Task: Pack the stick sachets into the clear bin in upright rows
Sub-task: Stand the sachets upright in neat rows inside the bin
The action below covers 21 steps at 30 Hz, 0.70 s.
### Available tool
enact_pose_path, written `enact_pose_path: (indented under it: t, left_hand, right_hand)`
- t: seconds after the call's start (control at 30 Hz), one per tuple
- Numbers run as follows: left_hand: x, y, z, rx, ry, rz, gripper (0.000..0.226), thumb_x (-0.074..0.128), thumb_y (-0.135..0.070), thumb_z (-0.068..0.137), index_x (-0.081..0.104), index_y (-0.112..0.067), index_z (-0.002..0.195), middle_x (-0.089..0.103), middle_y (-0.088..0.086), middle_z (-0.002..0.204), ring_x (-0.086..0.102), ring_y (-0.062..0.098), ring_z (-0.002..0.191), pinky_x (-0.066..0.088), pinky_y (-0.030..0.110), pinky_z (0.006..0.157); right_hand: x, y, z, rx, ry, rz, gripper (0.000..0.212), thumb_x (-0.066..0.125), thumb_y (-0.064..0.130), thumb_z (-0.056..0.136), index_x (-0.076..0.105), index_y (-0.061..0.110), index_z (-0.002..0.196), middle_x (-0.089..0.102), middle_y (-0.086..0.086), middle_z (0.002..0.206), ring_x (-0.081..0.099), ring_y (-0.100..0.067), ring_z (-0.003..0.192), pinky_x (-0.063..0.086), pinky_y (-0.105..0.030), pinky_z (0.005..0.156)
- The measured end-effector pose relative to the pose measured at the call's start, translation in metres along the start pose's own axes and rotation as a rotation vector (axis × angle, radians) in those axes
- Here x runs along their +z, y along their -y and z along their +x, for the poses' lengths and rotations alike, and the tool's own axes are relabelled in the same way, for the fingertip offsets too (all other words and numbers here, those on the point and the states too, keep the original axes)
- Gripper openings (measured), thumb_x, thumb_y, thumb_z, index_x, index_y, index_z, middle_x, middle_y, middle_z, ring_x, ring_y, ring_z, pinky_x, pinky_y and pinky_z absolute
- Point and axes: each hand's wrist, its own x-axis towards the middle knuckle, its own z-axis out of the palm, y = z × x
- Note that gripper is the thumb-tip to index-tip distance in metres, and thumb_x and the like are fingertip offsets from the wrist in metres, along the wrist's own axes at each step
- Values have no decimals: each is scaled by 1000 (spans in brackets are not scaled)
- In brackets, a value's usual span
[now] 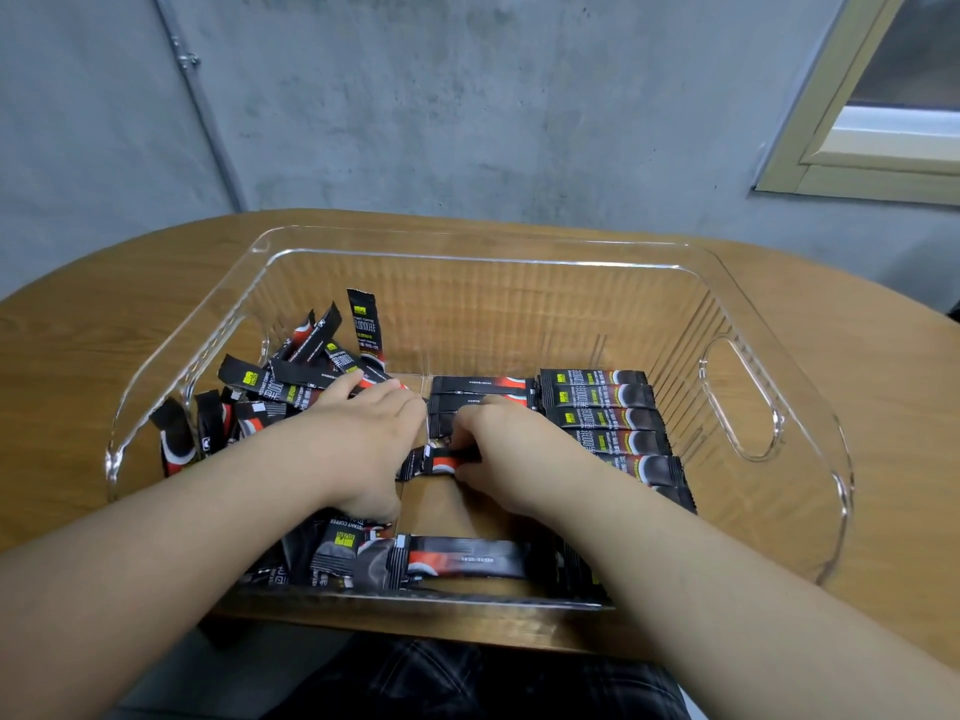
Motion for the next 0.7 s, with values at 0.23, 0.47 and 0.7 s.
enact_pose_path:
  t: [0.23, 0.47, 0.7]
  left_hand:
    - [6, 4, -2, 56, -128, -52, 38, 55, -29, 83, 27, -28, 109, 29, -5, 144, 5, 15, 146, -1, 41, 119]
    - [13, 8, 1, 75, -242, -36, 13, 44, -41, 93, 34, -33, 94, 34, -12, 140, 15, 14, 143, 0, 40, 118]
    - [15, 7, 2, 60, -247, -43, 15, 45, -40, 93, 41, -30, 83, 32, -10, 144, 16, 13, 143, 0, 41, 118]
  right_hand:
    - [-1, -3, 2, 14, -16, -26, 21, 60, 20, 87, 58, 12, 105, 54, -10, 110, 56, -29, 99, 41, -31, 77]
    - [-2, -1, 2, 7, -3, -21, 18, 61, 19, 87, 57, 11, 103, 53, -9, 108, 55, -28, 97, 41, -31, 78]
    - [-2, -1, 2, 9, 2, -16, 21, 62, 19, 86, 58, 13, 106, 53, -8, 109, 55, -27, 99, 44, -32, 82]
